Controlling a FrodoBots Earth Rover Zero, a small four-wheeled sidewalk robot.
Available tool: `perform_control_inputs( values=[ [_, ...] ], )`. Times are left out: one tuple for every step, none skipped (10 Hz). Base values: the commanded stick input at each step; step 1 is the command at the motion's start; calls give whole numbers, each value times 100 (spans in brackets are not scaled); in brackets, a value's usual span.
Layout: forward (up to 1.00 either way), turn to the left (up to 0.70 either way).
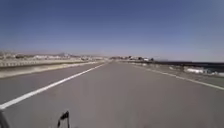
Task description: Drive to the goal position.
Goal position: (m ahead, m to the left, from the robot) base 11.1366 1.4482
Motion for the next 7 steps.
perform_control_inputs(
  values=[
    [100, 0],
    [100, 0],
    [100, 0],
    [100, 0],
    [100, 0],
    [100, 0],
    [100, 0]
  ],
)
